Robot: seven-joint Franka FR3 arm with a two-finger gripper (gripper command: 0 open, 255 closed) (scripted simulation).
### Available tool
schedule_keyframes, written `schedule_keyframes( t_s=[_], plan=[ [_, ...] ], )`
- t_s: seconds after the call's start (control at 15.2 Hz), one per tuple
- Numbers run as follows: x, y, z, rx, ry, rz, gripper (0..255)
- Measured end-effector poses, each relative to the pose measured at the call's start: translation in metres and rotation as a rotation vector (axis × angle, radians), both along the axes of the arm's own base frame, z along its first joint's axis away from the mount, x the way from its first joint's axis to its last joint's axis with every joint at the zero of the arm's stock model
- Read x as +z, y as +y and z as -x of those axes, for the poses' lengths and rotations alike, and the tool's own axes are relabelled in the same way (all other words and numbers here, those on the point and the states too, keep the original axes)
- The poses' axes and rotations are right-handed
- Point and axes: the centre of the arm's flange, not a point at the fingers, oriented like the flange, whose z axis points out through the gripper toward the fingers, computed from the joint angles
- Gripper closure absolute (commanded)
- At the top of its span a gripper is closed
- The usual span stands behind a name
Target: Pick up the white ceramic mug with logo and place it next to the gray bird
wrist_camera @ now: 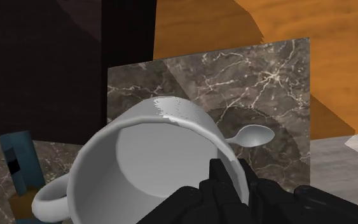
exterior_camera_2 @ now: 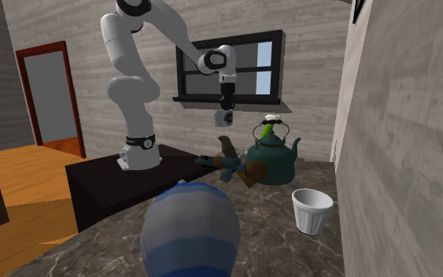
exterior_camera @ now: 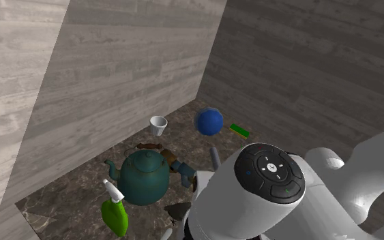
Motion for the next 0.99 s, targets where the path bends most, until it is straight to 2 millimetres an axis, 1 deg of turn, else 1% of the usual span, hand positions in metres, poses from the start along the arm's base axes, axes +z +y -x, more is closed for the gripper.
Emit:
schedule_keyframes(
  t_s=[0.99],
  plan=[
    [-0.08,0.002,-0.001,-0.001,0.001,0.0,255]
  ],
)
